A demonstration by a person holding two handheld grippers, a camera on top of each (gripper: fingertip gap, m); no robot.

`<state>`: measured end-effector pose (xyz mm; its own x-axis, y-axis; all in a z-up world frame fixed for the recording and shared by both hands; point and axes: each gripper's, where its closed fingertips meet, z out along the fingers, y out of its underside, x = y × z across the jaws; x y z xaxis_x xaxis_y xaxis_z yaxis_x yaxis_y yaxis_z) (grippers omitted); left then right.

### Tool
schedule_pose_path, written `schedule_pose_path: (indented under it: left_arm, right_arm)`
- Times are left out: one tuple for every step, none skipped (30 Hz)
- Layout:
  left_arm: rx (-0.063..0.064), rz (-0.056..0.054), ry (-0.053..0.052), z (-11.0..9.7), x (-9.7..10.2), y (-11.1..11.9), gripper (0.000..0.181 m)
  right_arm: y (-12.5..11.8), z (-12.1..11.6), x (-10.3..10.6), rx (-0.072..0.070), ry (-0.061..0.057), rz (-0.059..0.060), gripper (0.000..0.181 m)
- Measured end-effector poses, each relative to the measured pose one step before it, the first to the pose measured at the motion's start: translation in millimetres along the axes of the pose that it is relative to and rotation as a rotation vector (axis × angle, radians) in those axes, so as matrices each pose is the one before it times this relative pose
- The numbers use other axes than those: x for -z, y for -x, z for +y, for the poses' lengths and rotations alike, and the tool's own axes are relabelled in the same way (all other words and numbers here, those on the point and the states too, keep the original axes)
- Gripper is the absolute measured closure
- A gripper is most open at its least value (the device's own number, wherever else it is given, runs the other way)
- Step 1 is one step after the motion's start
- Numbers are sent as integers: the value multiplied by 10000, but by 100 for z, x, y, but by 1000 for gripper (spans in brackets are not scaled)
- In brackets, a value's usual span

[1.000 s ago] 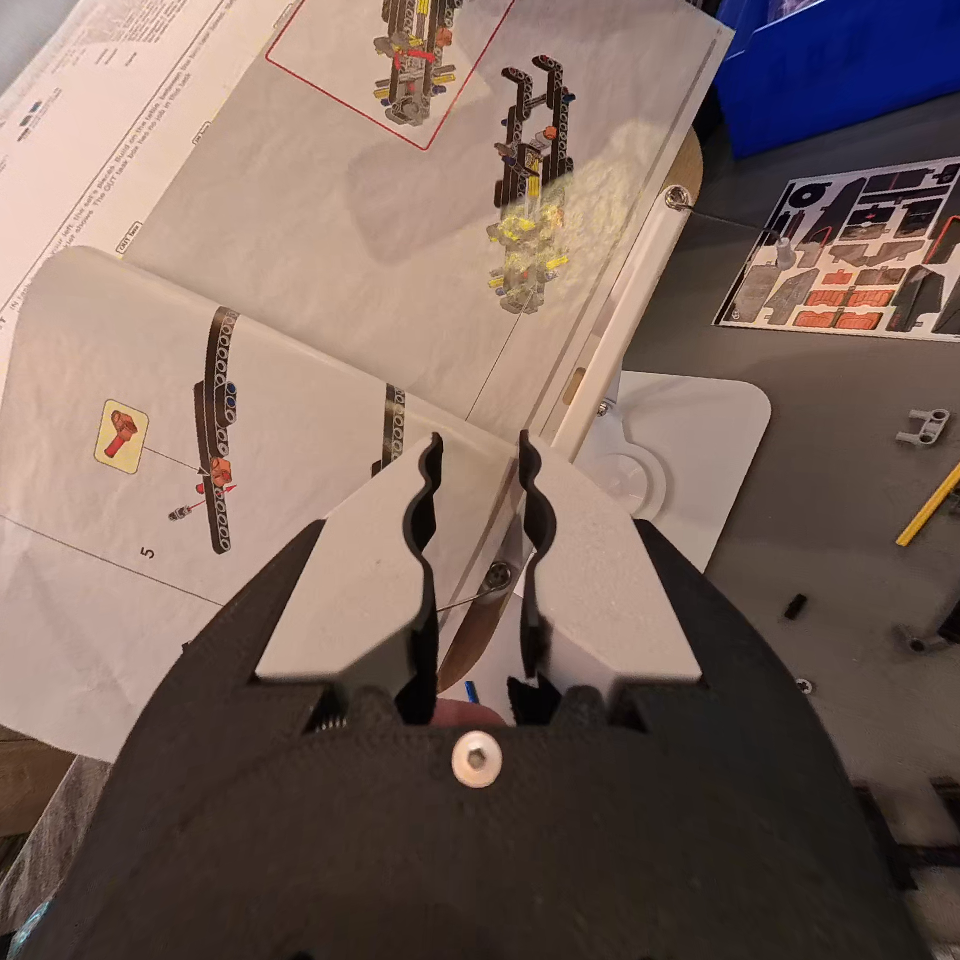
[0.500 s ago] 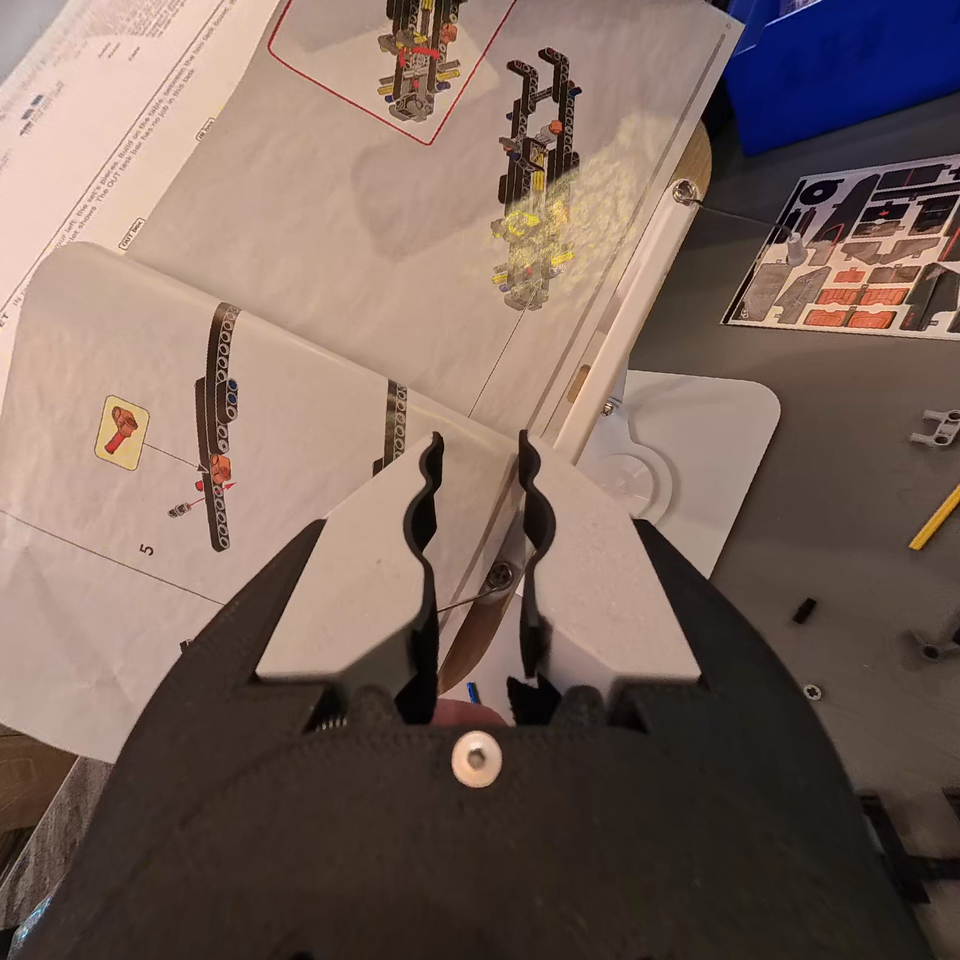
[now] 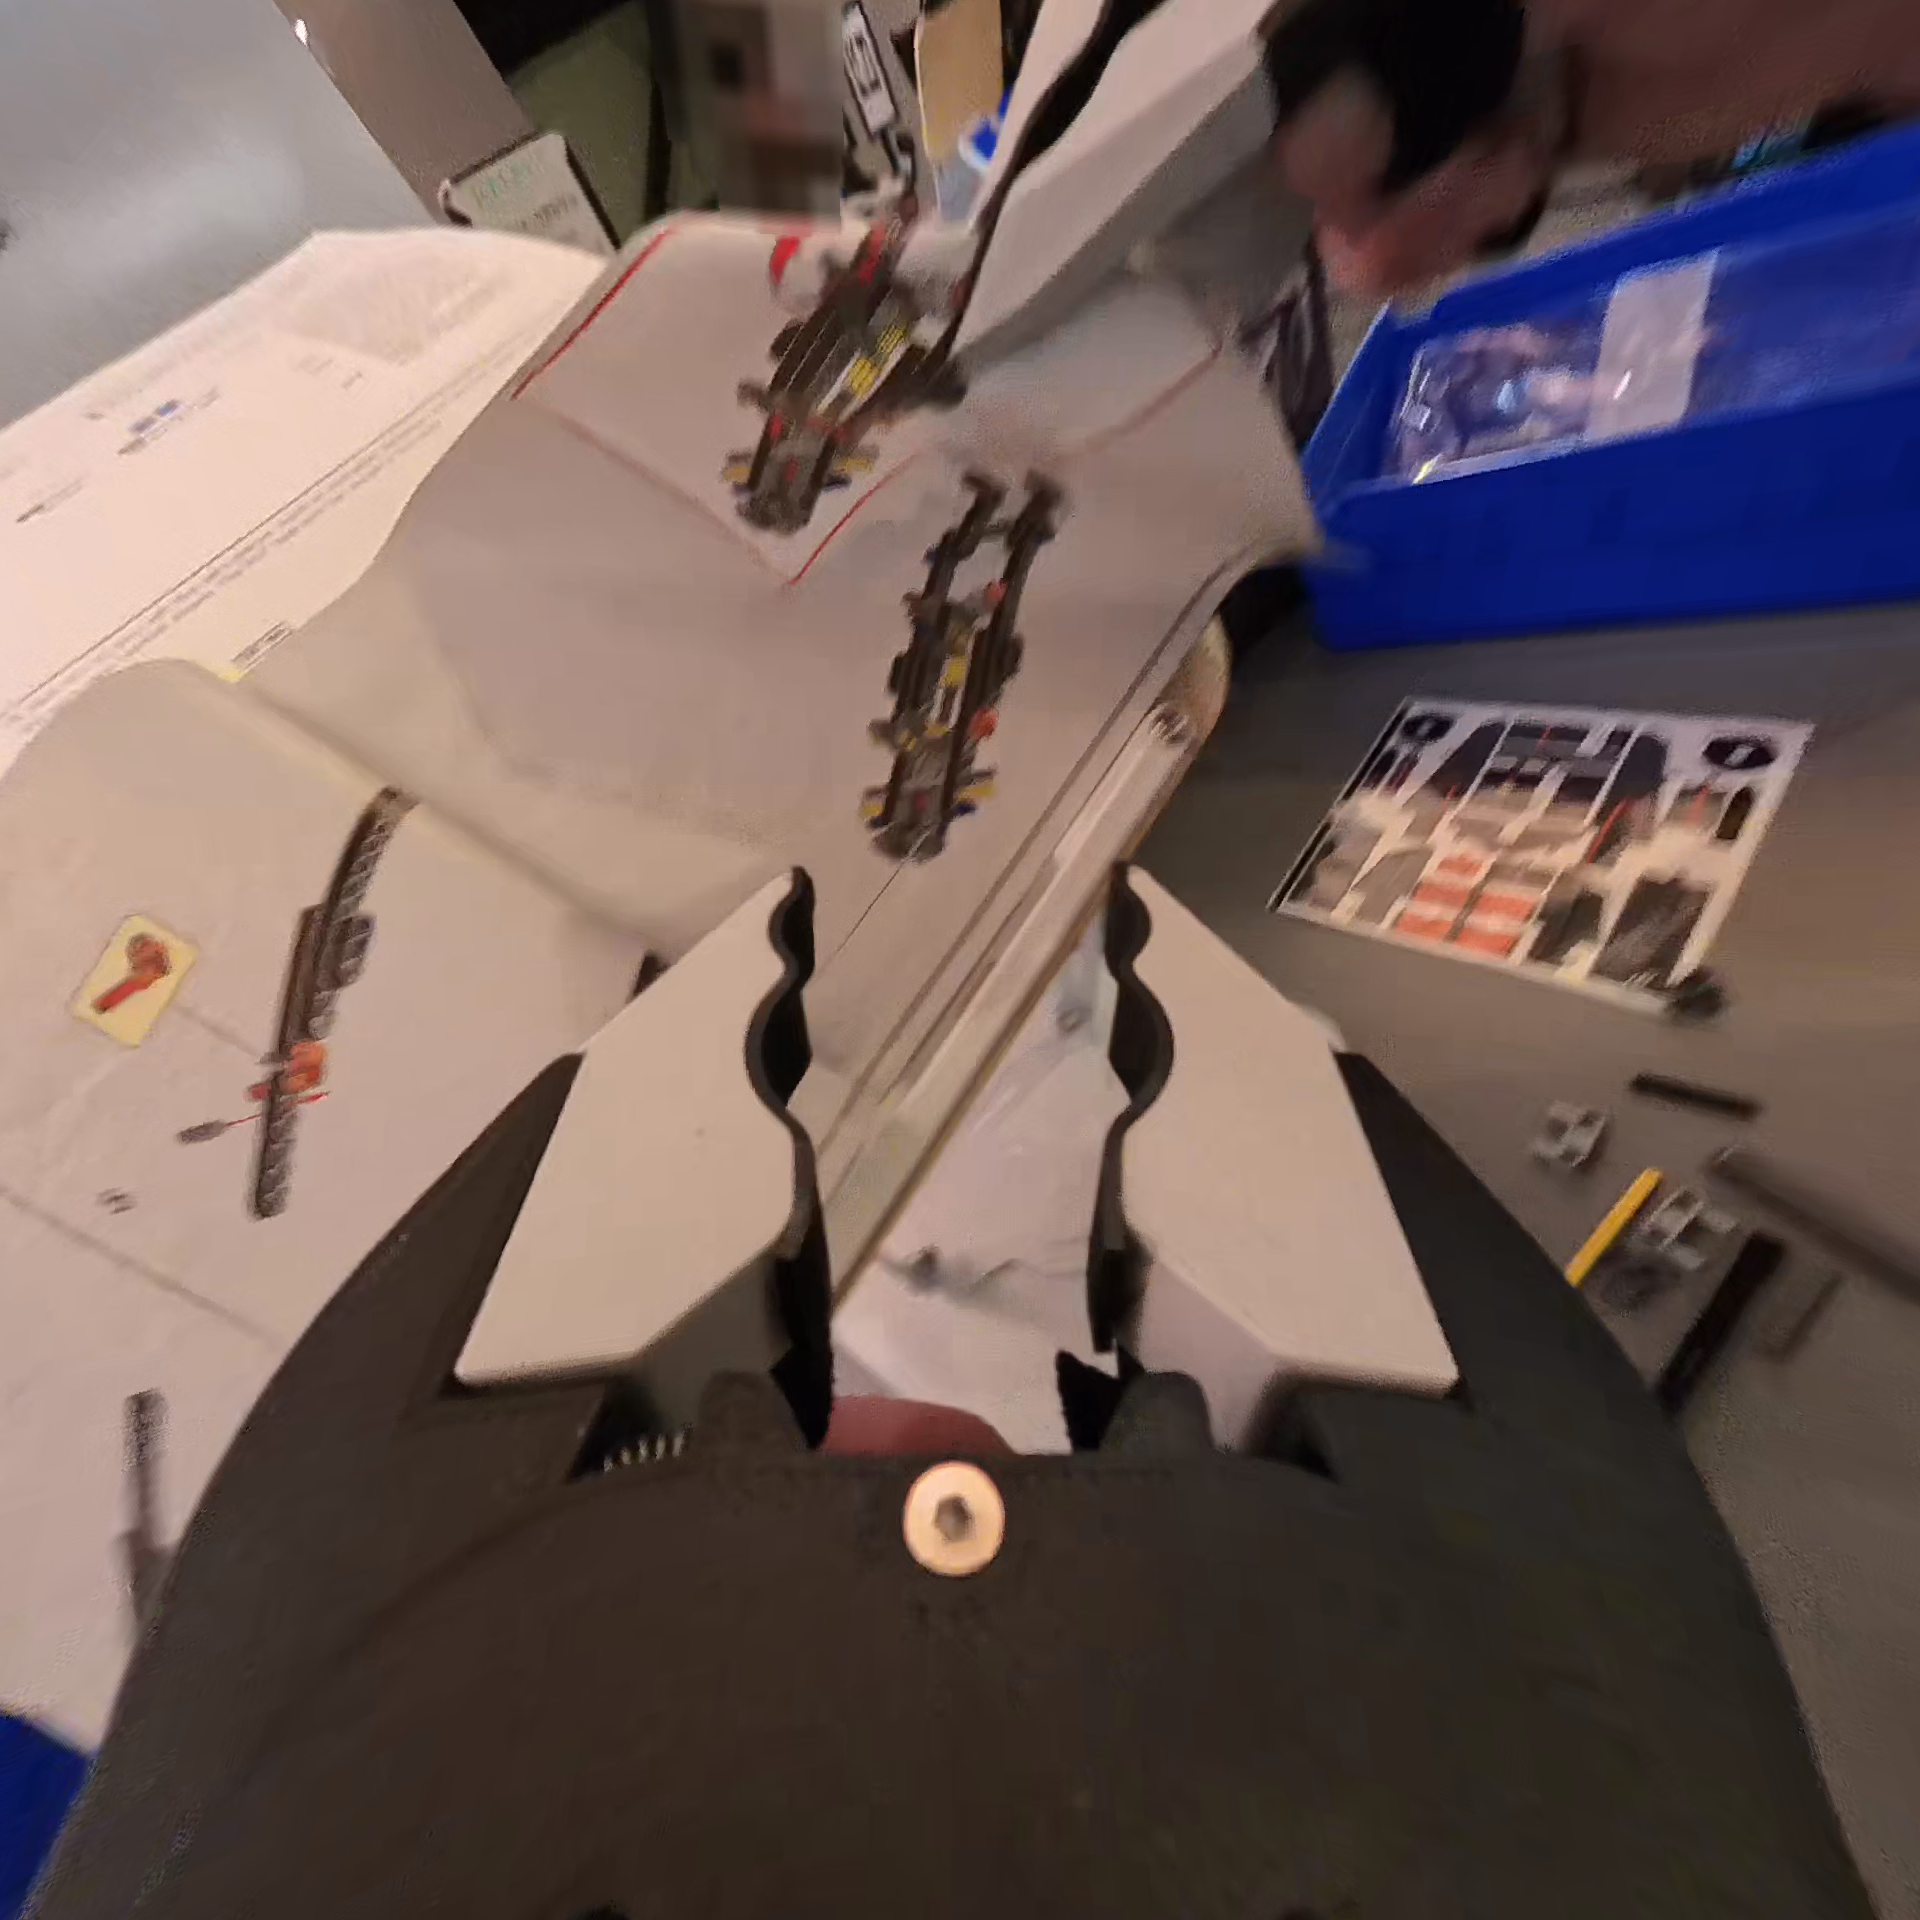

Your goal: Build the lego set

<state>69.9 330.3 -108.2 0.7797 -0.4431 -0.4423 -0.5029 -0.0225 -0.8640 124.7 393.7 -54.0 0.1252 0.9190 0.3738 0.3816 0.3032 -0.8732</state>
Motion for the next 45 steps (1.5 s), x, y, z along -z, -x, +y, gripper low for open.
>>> schedule_pose_path:
  left_arm:
    - [338, 19, -275, -794, -125, -964, 119]
    - [244, -110, -198, -640, -210, -871, 110]
    - [166, -199, -219, -614, -234, -799, 102]
    - [114, -124, -204, -525, -281, -858, 97]
    - [96, -291, -143, -423, -279, -460, 93]
    - [169, -397, -235, -524, -156, -79, 92]
    - [316, -230, -272, -536, -104, -146, 92]
    - [436, -79, -78, -228, -120, -206, 87]
    - [472, -11, -16, -92, -60, -168, 93]
    - [407, -66, 6, 2, -31, 48, 100]
    - [232, -223, 56, 139, -7, 442, 106]
    - [127, -388, 69, 175, 1, 880, 112]
    - [116, -343, 57, 162, -8, 932, 120]
    - [197, -163, -59, 22, 33, 774, 137]
    - [190, -70, -66, -6, 42, 627, 149]
    - [59, -31, -2, 71, 60, 505, 163]
    - [59, -52, -6, 65, 93, 465, 172]
    - [100, 27, 30, 92, 136, 324, 176]
    - [114, 43, -14, 22, 175, 332, 180]
    - [169, 25, -15, -6, 209, 426, 181]
    - [183, 79, -94, -122, 229, 397, 181]
    - [214, 85, -72, -123, 211, 426, 181]
    - [235, 47, 7, -9, 183, 479, 181]
    - [241, 33, 35, 44, 219, 458, 181]
    - [187, 83, -24, -50, 277, 311, 181]
    - [91, 50, -4, -46, 263, 202, 181]
    - [19, 18, 32, 51, 216, 79, 181]
    - [-1, 28, -16, 43, 187, -105, 181]
    - [-24, 62, -14, 102, 135, -306, 181]
    - [-111, 69, 40, 173, 62, -405, 181]
    - [-253, 31, 27, 132, 44, -356, 181]
    - [-320, 16, 34, 78, 53, -229, 181]
    - [-253, 29, 3, -50, 135, -63, 181]
    - [-176, 92, 22, -104, 155, 48, 181]
    - [-178, 204, 101, -34, 129, 36, 181]
    - [-187, 208, 111, -24, 142, 177, 181]
    - [-144, 262, 10, -154, 210, 241, 181]
    - [-93, 458, -93, -315, 294, -1, 181]
    - [-51, 178, 116, -51, 302, 426, 181]
    - [-162, 120, 169, 31, 304, 473, 181]
    - [-217, 206, 140, 29, 282, 295, 181]
    - [-211, 200, 99, -5, 277, 232, 181]
    - [-196, 39, 112, 26, 266, 434, 181]
    - [-197, 86, 99, -6, 244, 317, 181]
    - [-231, 228, 37, -119, 239, 8, 181]
  right_arm:
    - [849, -711, -196, -500, -260, -398, 181]
    - [711, -719, -233, -418, -275, -334, 181]
    - [569, -705, -257, -356, -254, -277, 181]
    - [543, -700, -300, -322, -246, -280, 181]
    - [508, -678, -339, -259, -233, -241, 181]
    - [352, -472, -416, -173, -111, -121, 181]
    - [278, -394, -422, -142, -75, -65, 181]
    - [271, -436, -394, -135, -136, -70, 181]
    - [149, -416, -365, -158, -150, 1, 181]
    - [217, -337, -362, -194, -127, -67, 181]
    - [337, -335, -340, -195, -147, -143, 181]
    - [195, -346, -304, -133, -162, -39, 181]
    - [162, -245, -286, -96, -90, -18, 181]
    - [268, -235, -276, -86, -78, -98, 181]
    - [146, -274, -241, -87, -122, -41, 181]
    - [65, -193, -248, -77, -70, -15, 181]
    - [213, -39, -299, -30, 20, -123, 181]
    - [214, 2, -289, 83, 51, -119, 181]
    - [88, 33, -274, 155, 76, -25, 178]
    - [177, -190, -194, 156, -62, -109, 172]
    - [268, -332, -115, 139, -133, -200, 163]
    - [-12, -282, -74, 103, -33, -82, 158]
    - [-136, -181, -46, 172, 93, -46, 149]
    - [-213, -104, 16, 303, 197, -31, 132]
    - [-491, -2, 71, 380, 313, 83, 120]
    - [-280, 44, 108, 641, 382, -26, 119]
    - [-86, 44, 98, 894, 398, -49, 118]
    - [-209, 59, 61, 897, 439, 19, 118]
    - [-202, 132, 34, 843, 507, -38, 117]
    - [-364, 130, 5, 719, 474, 12, 117]
    - [-624, 188, -53, 534, 452, 109, 117]
    - [-448, 181, -133, 542, 442, 21, 116]
    - [-351, 159, -195, 648, 442, 22, 115]
    - [-383, 24, -247, 604, 357, 60, 115]
    - [-47, 14, -339, 560, 318, -166, 115]
    - [2, 134, -426, 486, 358, -230, 114]
    - [-214, 87, -414, 294, 297, -157, 113]
    - [-146, -331, -318, 93, 4, -242, 113]
    - [-61, -554, -281, 14, -152, -311, 115]
    - [-74, -440, -312, 31, -81, -270, 117]
    - [50, -216, -358, 82, 55, -299, 119]
    - [92, -148, -337, 89, 95, -284, 119]
    - [14, -205, -276, 8, 56, -240, 120]
    - [-29, -239, -208, -9, 11, -196, 123]
    - [-55, -257, -110, 1, -41, -155, 127]
